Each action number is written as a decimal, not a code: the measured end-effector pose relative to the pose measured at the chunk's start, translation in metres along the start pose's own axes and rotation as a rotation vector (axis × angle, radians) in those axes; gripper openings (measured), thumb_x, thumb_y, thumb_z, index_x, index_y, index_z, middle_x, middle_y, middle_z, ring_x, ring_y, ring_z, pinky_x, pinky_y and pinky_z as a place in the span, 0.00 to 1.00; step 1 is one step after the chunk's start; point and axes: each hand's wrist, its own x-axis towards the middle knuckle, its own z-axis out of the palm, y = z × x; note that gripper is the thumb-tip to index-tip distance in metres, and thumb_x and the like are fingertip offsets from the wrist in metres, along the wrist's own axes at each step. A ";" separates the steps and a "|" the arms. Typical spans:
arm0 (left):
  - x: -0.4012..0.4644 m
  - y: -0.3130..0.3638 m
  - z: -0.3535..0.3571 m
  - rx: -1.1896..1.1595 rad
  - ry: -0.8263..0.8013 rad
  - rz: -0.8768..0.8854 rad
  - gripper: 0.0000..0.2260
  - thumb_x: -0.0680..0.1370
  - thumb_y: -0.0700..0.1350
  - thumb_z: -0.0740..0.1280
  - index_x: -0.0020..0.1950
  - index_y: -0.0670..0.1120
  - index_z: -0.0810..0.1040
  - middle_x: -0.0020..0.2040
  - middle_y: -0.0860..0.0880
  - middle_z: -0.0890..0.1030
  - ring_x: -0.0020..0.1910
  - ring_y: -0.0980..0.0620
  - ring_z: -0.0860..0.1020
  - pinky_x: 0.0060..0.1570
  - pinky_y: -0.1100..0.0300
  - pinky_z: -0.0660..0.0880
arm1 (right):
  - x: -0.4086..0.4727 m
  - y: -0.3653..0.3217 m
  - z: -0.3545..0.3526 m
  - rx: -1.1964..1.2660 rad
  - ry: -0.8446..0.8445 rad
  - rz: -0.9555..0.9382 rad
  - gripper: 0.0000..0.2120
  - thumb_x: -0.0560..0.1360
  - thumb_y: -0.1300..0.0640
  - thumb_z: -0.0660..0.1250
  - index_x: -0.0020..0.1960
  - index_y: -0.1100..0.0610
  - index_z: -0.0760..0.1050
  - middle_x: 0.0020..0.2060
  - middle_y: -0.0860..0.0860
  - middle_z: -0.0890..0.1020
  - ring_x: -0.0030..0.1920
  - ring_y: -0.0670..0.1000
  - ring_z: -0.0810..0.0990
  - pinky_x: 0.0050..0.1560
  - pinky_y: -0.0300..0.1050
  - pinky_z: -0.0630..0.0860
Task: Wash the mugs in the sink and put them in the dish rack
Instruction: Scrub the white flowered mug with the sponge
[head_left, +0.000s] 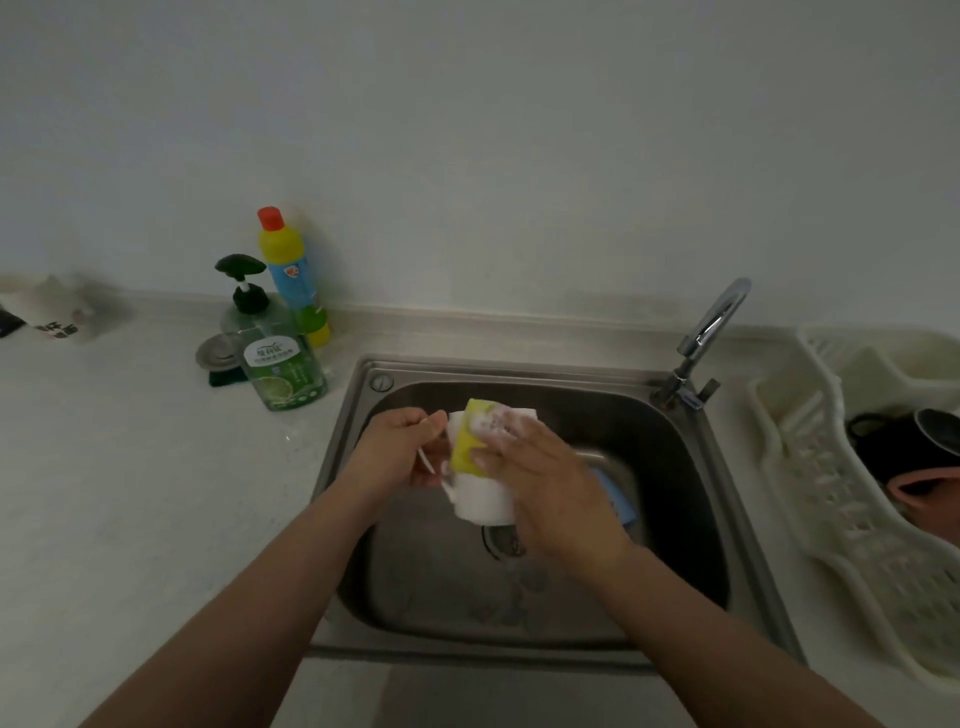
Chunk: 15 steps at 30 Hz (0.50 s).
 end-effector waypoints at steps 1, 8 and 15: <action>0.000 0.000 -0.001 -0.008 0.003 -0.006 0.10 0.81 0.45 0.65 0.42 0.42 0.76 0.36 0.43 0.80 0.31 0.48 0.78 0.37 0.53 0.78 | -0.005 -0.006 0.000 -0.031 0.011 -0.079 0.33 0.59 0.58 0.80 0.63 0.54 0.76 0.64 0.53 0.77 0.67 0.54 0.71 0.69 0.55 0.62; -0.005 -0.007 -0.004 -0.054 -0.015 -0.027 0.10 0.81 0.46 0.65 0.43 0.42 0.75 0.35 0.44 0.80 0.29 0.51 0.77 0.29 0.59 0.74 | -0.012 0.016 0.006 0.351 0.149 0.193 0.28 0.74 0.64 0.68 0.71 0.50 0.65 0.72 0.53 0.68 0.74 0.56 0.65 0.69 0.59 0.68; -0.007 -0.007 -0.015 -0.142 -0.066 -0.045 0.09 0.81 0.46 0.63 0.49 0.40 0.75 0.36 0.43 0.78 0.27 0.53 0.74 0.26 0.62 0.70 | -0.051 0.002 0.010 0.545 0.167 0.165 0.22 0.79 0.63 0.56 0.72 0.52 0.68 0.74 0.42 0.64 0.74 0.48 0.65 0.72 0.47 0.64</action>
